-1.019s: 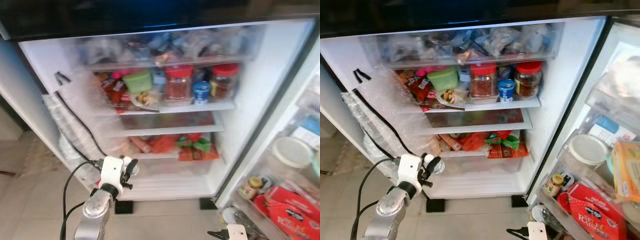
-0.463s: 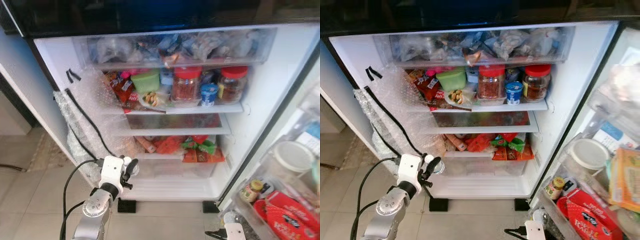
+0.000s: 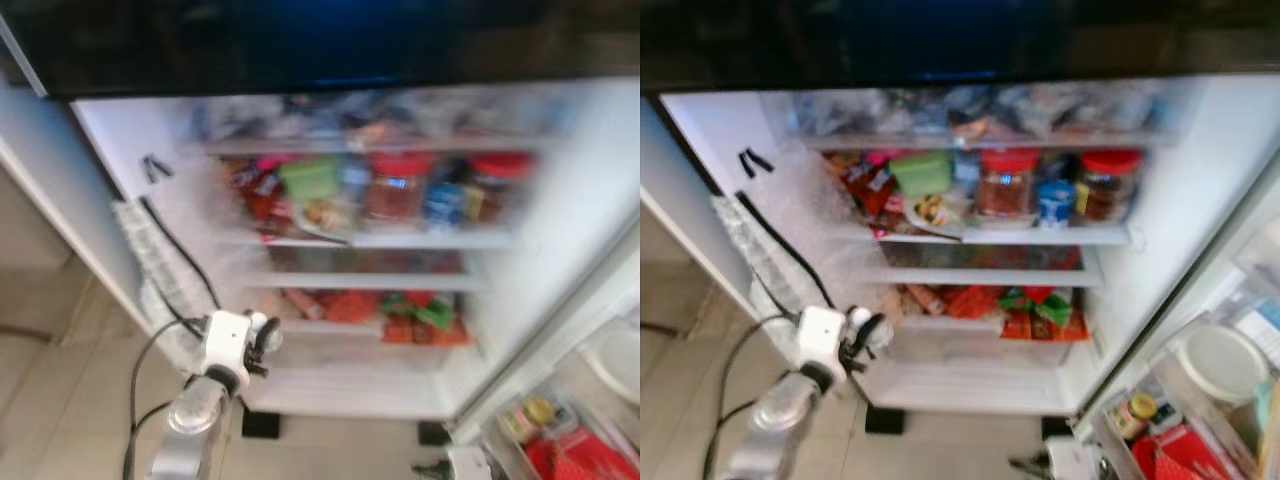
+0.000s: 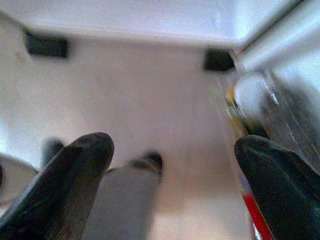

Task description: Restocking fridge

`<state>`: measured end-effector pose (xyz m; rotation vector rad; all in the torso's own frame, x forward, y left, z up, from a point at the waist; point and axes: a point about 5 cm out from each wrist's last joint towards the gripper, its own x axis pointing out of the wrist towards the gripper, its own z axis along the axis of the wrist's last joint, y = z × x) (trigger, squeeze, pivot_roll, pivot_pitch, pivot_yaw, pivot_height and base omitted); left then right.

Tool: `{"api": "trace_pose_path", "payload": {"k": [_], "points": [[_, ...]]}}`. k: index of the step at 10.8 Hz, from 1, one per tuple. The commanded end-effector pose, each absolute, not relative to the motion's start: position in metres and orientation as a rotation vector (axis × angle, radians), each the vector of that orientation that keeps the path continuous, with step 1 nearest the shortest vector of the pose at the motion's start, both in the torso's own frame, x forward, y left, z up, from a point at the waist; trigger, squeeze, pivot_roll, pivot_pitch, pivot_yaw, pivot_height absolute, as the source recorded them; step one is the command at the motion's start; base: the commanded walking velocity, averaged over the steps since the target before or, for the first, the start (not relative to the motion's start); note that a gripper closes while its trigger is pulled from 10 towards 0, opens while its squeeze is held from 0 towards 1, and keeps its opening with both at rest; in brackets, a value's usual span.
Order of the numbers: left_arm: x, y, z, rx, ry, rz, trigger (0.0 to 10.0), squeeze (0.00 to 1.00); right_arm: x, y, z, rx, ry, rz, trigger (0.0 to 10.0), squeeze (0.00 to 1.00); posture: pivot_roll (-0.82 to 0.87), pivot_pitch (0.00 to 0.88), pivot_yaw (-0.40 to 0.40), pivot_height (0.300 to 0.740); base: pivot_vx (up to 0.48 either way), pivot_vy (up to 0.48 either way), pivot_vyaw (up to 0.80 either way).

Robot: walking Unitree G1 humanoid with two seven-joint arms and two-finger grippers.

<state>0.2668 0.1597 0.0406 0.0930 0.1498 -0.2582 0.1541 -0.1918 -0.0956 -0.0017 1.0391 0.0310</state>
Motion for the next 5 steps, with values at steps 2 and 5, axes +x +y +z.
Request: {"api": "trace_pose_path", "payload": {"k": [2, 5], "points": [[0.2727, 0.1491, 0.05, 0.068, 0.111, -0.284, 10.0, 0.0, 0.1427, -0.1989, -0.099, -0.001, 1.069, 0.006, 10.0, 0.0, -0.03, 0.046, 0.061, 0.74, 0.296, 0.0, 0.0], [0.2688, 0.1481, 0.0473, 0.062, 0.123, -0.301, 10.0, 0.0, 0.1419, -0.1986, -0.0993, -0.006, 1.074, 0.017, 10.0, 0.0, -0.02, 0.05, 0.061, 0.74, 0.092, 0.0, 0.0]]}}
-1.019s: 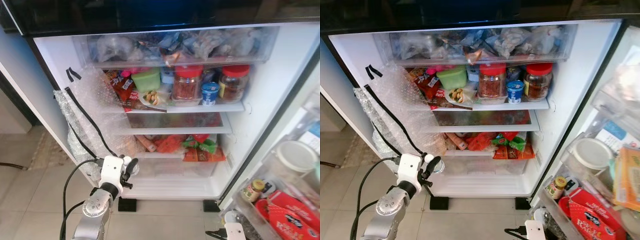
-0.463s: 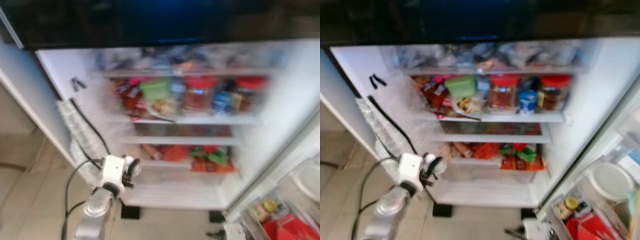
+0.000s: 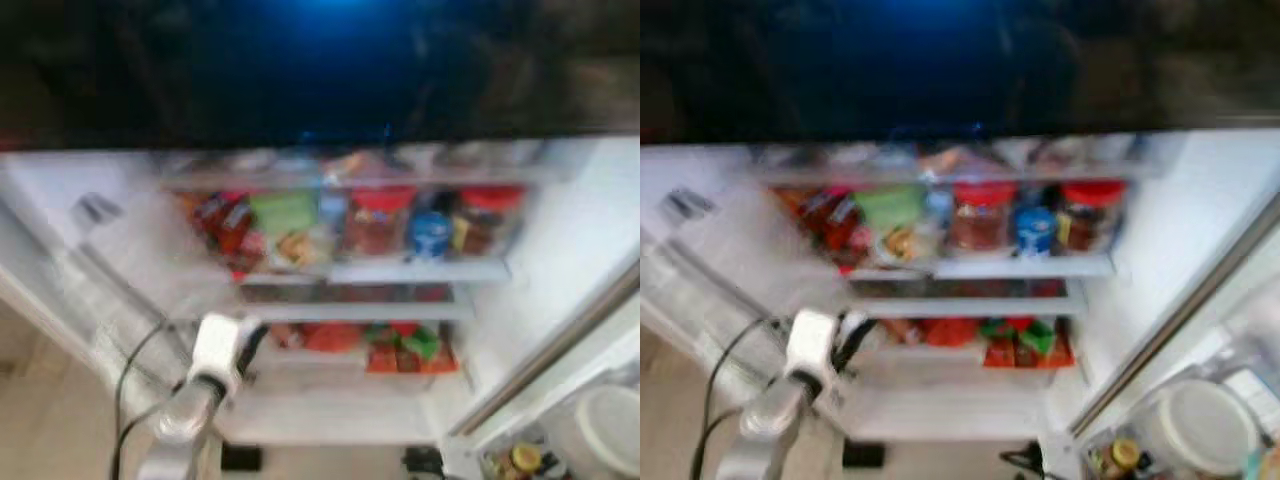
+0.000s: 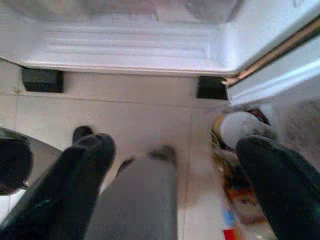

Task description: Restocking fridge

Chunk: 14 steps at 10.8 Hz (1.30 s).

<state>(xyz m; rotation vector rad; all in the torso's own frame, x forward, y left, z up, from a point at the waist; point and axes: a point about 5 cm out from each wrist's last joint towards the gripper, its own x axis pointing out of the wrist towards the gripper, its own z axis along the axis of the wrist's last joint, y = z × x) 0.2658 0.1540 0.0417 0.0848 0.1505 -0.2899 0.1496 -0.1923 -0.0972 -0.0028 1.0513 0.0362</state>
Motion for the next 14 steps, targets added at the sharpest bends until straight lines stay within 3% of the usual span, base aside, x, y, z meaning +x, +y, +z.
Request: {"api": "trace_pose_path", "payload": {"k": [1, 14], "points": [[0.268, 0.1482, 0.0463, 0.058, 0.13, -0.304, 10.0, 0.0, 0.1415, -0.1988, -0.0994, -0.005, 1.073, 0.017, 10.0, 0.0, -0.02, 0.051, 0.06, 0.74, 0.0, 0.0, 0.0], [0.2726, 0.1424, 0.0552, 0.089, 0.071, -0.325, 10.0, 0.0, 0.1431, -0.2001, -0.0982, 0.011, 1.05, 0.007, 10.0, 0.0, -0.03, 0.049, 0.055, 0.74, 0.0, 0.0, 0.0]]}}
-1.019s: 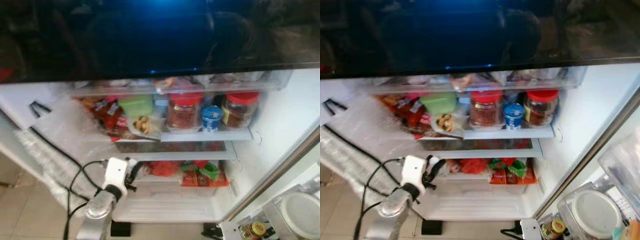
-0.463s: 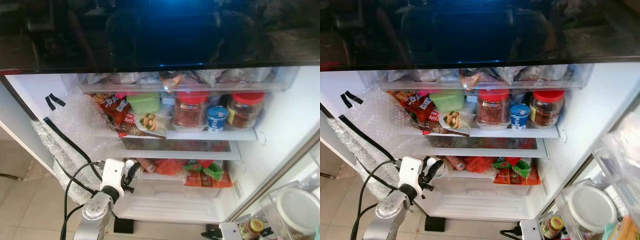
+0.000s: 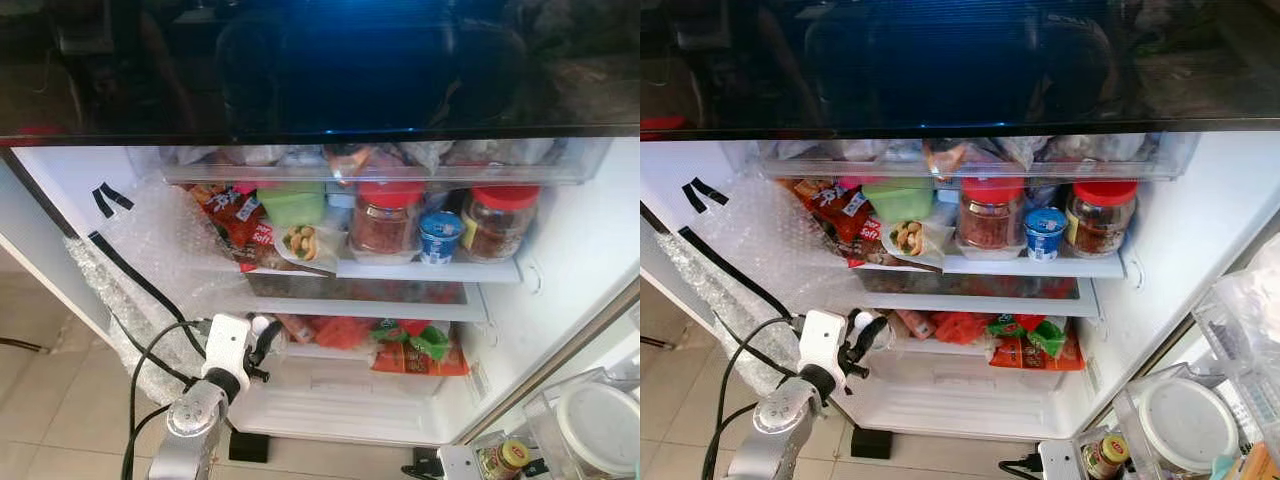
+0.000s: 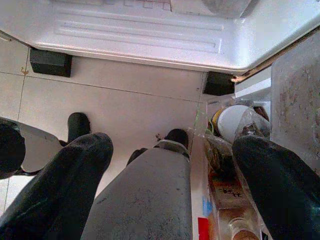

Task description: Restocking fridge

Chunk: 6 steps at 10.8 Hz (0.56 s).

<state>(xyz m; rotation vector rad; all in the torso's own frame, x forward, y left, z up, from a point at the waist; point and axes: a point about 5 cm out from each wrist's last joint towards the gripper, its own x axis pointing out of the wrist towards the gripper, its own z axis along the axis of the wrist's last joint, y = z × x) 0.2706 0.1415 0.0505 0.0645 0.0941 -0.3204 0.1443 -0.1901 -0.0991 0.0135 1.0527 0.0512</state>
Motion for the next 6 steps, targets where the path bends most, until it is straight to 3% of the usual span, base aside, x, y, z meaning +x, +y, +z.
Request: {"api": "trace_pose_path", "payload": {"k": [1, 6], "points": [[0.2726, 0.1428, 0.0557, 0.097, 0.066, -0.321, 10.0, 0.0, 0.1431, -0.2002, -0.0982, 0.011, 1.05, 0.007, 10.0, 0.0, -0.03, 0.049, 0.055, 0.74, 0.0, 0.0, 0.0], [0.2733, 0.1439, 0.0555, 0.099, 0.054, -0.304, 10.0, 0.0, 0.1423, -0.2014, -0.0983, 0.014, 1.051, -0.001, 10.0, 0.0, -0.04, 0.048, 0.055, 0.74, 0.0, 0.0, 0.0]]}}
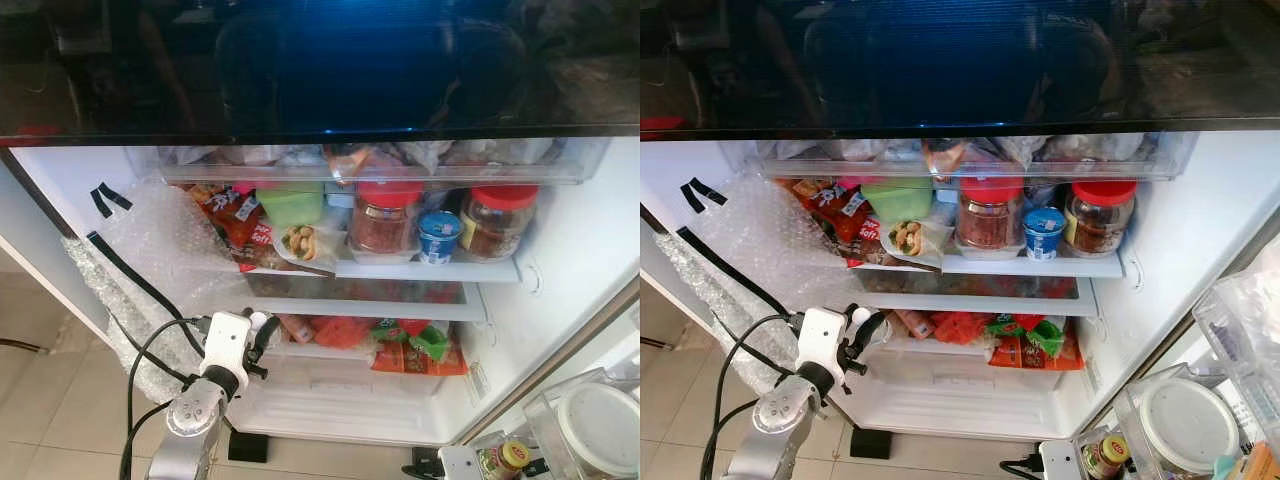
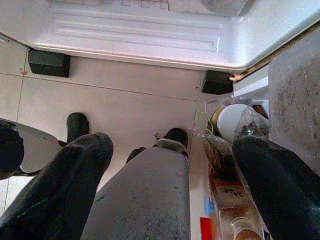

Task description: Restocking fridge

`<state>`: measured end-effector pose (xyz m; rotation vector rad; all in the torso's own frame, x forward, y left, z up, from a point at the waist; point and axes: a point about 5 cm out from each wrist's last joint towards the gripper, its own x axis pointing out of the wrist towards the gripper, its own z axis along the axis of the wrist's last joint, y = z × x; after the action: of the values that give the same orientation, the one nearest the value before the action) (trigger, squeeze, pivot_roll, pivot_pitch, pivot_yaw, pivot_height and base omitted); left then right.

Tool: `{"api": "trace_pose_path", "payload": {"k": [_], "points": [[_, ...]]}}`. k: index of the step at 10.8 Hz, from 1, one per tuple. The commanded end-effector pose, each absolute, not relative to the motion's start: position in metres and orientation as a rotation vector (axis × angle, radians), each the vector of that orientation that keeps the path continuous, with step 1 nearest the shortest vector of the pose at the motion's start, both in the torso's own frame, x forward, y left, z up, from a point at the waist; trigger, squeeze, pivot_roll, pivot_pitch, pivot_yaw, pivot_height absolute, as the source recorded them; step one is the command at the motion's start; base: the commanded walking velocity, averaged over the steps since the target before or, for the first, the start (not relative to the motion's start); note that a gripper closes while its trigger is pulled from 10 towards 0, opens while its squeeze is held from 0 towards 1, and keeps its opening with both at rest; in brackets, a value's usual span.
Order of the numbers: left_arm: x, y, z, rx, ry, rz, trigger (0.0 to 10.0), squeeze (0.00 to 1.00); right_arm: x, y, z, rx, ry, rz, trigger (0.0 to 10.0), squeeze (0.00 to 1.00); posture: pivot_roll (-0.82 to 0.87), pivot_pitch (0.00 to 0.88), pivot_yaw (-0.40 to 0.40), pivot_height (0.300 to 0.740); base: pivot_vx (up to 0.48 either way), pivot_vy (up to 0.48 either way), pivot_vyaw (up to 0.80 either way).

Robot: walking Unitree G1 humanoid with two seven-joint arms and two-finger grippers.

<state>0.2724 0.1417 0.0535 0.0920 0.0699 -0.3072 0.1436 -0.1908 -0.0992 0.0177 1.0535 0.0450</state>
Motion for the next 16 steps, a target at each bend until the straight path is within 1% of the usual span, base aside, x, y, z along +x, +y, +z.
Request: {"api": "trace_pose_path", "payload": {"k": [1, 4, 5, 7, 8, 16], "points": [[0.2736, 0.1419, 0.0555, 0.099, 0.053, -0.308, 10.0, 0.0, 0.1421, -0.2012, -0.0984, 0.014, 1.05, 0.001, 10.0, 0.0, -0.04, 0.046, 0.057, 0.74, 0.0, 0.0, 0.0], [0.2746, 0.1423, 0.0567, 0.096, 0.044, -0.305, 10.0, 0.0, 0.1407, -0.2006, -0.099, 0.012, 1.061, 0.009, 10.0, 0.0, -0.04, 0.034, 0.058, 0.74, 0.0, 0.0, 0.0], [0.2747, 0.1424, 0.0568, 0.096, 0.043, -0.304, 10.0, 0.0, 0.1405, -0.2003, -0.0992, 0.012, 1.062, 0.012, 10.0, 0.0, -0.04, 0.033, 0.059, 0.726, 0.0, 0.0, 0.0], [0.2762, 0.1403, 0.0571, 0.095, 0.042, -0.306, 10.0, 0.0, 0.1411, -0.1999, -0.0989, 0.015, 1.058, 0.011, 10.0, 0.0, -0.04, 0.032, 0.059, 0.681, 0.0, 0.0, 0.0], [0.2767, 0.1396, 0.0573, 0.094, 0.042, -0.307, 10.0, 0.0, 0.1414, -0.1997, -0.0988, 0.021, 1.055, 0.01, 10.0, 0.0, -0.04, 0.033, 0.059, 0.676, 0.0, 0.0, 0.0], [0.2791, 0.1392, 0.0596, 0.082, 0.034, -0.29, 10.0, 0.0, 0.1432, -0.2005, -0.0978, 0.031, 1.04, 0.01, 10.0, 0.0, -0.04, 0.05, 0.053, 0.676, 0.0, 0.0, 0.0]]}}
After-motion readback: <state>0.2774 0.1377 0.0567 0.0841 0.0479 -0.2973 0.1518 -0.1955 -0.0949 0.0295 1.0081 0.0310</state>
